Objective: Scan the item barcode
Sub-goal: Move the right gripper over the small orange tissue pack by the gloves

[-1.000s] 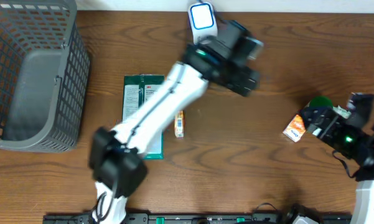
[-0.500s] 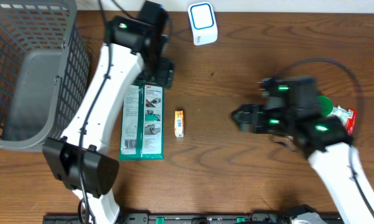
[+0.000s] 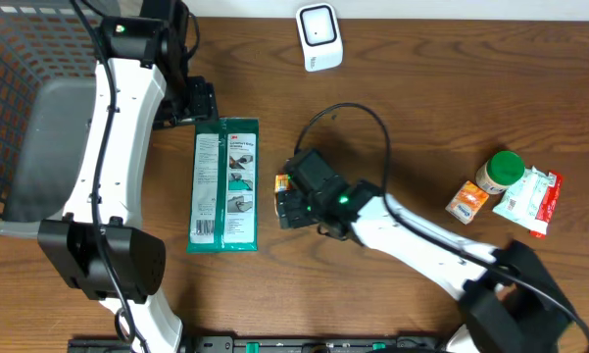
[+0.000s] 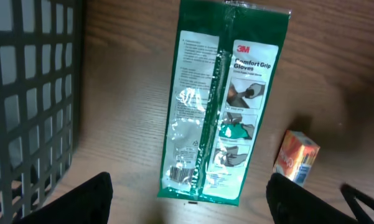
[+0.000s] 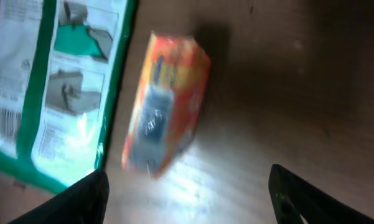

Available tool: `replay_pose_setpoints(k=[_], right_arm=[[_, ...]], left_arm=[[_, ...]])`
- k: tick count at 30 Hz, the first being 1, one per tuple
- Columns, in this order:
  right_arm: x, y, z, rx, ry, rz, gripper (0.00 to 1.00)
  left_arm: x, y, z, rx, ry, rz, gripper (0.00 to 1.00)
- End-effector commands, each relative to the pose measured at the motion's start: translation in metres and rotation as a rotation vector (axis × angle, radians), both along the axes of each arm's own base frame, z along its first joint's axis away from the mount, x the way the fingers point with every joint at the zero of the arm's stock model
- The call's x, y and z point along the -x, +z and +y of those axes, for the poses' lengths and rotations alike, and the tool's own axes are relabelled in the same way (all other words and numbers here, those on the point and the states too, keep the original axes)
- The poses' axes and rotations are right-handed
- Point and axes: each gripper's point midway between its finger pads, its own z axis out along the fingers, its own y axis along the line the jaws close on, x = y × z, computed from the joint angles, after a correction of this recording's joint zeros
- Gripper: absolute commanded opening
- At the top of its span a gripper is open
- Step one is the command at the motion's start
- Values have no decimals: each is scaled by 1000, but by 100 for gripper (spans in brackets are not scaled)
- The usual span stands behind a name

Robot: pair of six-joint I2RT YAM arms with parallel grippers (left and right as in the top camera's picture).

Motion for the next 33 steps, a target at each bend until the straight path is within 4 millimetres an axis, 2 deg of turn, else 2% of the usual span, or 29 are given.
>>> replay_pose_setpoints(k=[1,9,13,16,20,26,33], right_arm=[[-14,2,4,11,-44,-79,77],[-29,16,21,-73,-51,-148,72],[-28,5,21,-59,-60,-127,70],[-26,-13,22,-33,-54,-103,70],[-28,-27,25,-25,-53,-97,70],[-33,-23,23,-17,-68,-123,49],[-33,-16,20,-17,-70,-132,49]], left_arm=[[3,6,2,-5,19,-12,80],[3,6,2,-5,19,-12,80],[3,6,2,-5,19,-12,80],[3,6,2,-5,19,-12,80],[3,6,2,-5,19,-12,80],[2,6,2,-5,19,-15,80],[1,6,2,-4,19,-20,80]])
